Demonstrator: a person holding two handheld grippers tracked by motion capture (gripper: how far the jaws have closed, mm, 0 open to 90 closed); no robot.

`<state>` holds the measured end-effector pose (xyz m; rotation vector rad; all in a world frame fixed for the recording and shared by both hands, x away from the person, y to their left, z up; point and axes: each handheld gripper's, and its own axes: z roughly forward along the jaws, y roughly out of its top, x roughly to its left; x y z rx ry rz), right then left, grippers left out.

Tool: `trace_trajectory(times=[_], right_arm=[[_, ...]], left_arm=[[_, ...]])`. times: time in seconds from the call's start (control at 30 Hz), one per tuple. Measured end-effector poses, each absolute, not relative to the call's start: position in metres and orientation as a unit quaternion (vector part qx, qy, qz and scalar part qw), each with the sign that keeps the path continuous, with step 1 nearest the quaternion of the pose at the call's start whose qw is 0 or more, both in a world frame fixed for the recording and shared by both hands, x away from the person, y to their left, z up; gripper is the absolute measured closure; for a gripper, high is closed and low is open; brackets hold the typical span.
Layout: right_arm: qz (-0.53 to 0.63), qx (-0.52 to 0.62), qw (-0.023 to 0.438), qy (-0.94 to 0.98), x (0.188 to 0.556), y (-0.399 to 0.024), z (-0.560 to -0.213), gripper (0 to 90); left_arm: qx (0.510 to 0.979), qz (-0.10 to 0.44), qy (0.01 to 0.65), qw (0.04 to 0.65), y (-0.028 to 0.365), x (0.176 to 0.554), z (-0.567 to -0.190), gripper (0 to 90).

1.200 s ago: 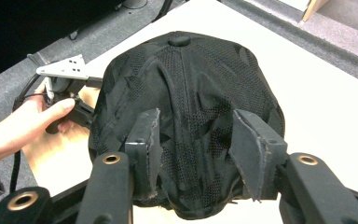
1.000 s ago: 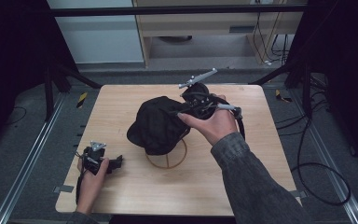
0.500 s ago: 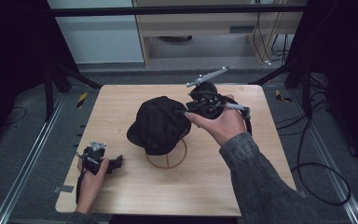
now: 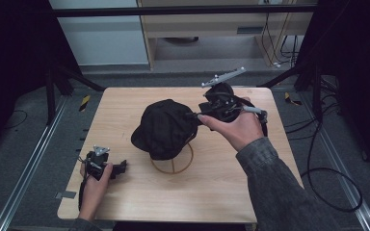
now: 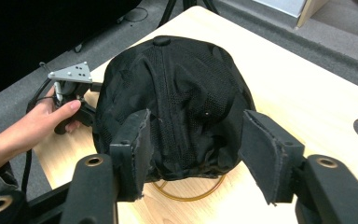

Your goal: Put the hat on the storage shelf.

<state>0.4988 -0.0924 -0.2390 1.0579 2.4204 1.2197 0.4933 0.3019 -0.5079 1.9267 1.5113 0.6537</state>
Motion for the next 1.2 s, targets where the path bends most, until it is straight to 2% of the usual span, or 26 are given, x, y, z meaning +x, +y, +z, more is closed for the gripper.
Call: trace_trajectory(times=[0.53,0.8,1.2], right_arm=[[0.423,0.37,0.134,0.816,0.49,-0.111,-0.234,32.6],[0.428,0.381,0.155,0.805,0.486,-0.123,-0.232,22.7],[0.434,0.4,0.179,0.787,0.483,-0.143,-0.234,15.8]], left_arm=[[0.725,0.246,0.569,0.299,0.302,0.493,-0.508,0.0],[0.725,0.246,0.569,0.299,0.302,0.493,-0.508,0.0],[0.725,0.247,0.569,0.299,0.302,0.493,-0.508,0.0]])
